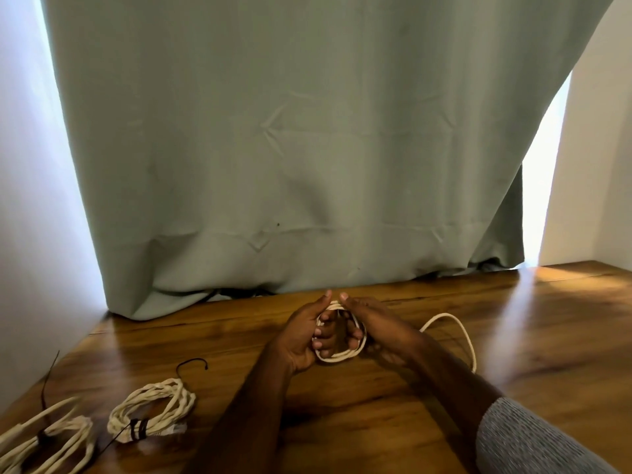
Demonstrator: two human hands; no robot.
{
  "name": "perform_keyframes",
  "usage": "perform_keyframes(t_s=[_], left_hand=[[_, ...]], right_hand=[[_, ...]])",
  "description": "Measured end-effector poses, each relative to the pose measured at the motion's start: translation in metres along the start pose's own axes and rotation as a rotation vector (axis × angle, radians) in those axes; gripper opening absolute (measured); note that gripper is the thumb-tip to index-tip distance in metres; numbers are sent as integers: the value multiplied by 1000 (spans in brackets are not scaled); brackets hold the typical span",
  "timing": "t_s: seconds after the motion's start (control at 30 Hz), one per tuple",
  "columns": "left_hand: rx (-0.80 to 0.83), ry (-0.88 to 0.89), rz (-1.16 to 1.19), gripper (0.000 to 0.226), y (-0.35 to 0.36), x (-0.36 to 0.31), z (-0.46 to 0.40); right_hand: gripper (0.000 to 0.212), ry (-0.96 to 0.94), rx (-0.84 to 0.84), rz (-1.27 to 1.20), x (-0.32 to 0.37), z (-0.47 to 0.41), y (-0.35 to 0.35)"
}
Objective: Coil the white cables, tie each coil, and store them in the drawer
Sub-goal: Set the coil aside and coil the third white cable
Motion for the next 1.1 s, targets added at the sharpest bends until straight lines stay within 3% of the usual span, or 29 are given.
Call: perform_keyframes(t_s=[0.13, 0.4, 0.53, 0.77, 1.1], left_hand=[[43, 44, 97, 43, 7, -2, 0], [153, 21, 197, 42, 22, -1, -2], [222, -17, 251, 52, 29, -2, -4], [329, -105, 245, 33, 27, 6, -1], [250, -64, 226, 43, 15, 9, -1]], right_hand=[[40, -92, -121, -46, 14, -5, -7], [41, -209, -141, -17, 27, -6, -9], [38, -210, -178, -55, 25, -5, -16], [40, -148, -113, -48, 17, 8, -25], [34, -409, -149, 300, 32, 3, -30]])
Point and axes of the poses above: each hand's wrist, its own z-axis away from the middle knuckle, its own y-axis out of the palm, x = y × z, the point moved 8 cm from there along -z, towards the middle knuckle, and after that the axes turned 7 degrees about -y, right-handed, at the moved point
